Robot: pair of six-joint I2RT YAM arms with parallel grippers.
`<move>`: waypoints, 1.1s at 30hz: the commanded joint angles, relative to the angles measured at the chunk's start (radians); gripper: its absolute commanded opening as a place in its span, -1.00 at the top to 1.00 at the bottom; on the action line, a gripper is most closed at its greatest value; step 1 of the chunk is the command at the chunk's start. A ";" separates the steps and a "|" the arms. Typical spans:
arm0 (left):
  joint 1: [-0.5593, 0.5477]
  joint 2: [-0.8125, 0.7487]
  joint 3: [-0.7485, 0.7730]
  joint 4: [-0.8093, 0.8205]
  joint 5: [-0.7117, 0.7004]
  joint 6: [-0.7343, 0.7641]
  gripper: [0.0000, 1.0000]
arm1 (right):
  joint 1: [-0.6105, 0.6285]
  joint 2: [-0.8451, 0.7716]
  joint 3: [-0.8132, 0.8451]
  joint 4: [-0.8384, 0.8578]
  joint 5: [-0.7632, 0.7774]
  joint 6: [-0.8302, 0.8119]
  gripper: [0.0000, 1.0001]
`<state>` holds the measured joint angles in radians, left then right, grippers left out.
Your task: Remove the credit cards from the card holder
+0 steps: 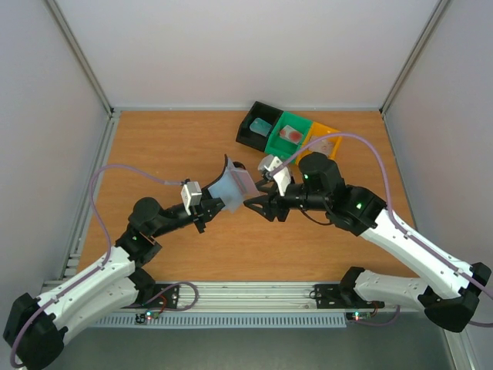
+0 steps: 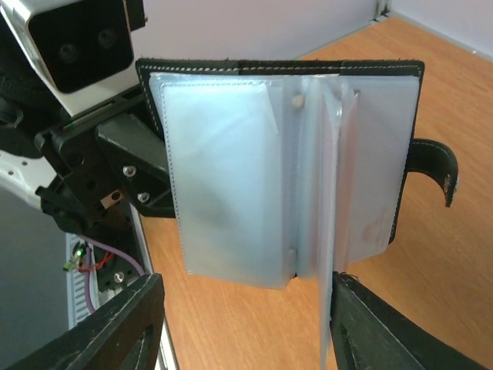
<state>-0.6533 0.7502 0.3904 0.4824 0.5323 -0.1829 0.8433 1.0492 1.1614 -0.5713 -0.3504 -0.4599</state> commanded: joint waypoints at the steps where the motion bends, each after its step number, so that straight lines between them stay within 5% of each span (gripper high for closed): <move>1: -0.004 -0.023 -0.010 0.088 0.002 0.018 1.00 | -0.003 0.010 0.020 -0.006 -0.064 -0.012 -0.14; 10: -0.005 -0.017 -0.018 0.095 0.000 0.021 1.00 | -0.001 0.034 0.002 0.025 -0.274 -0.026 -0.03; 25: -0.004 -0.016 -0.038 0.143 0.046 0.014 0.99 | -0.004 0.080 0.008 0.044 -0.122 -0.023 -0.04; 33: -0.005 -0.017 -0.074 0.300 0.226 0.022 0.99 | -0.138 0.034 -0.018 0.053 -0.407 -0.055 -0.14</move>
<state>-0.6533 0.7452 0.3195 0.6071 0.6556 -0.1677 0.7227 1.0756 1.1233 -0.5213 -0.6106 -0.4763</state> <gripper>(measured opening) 0.052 0.570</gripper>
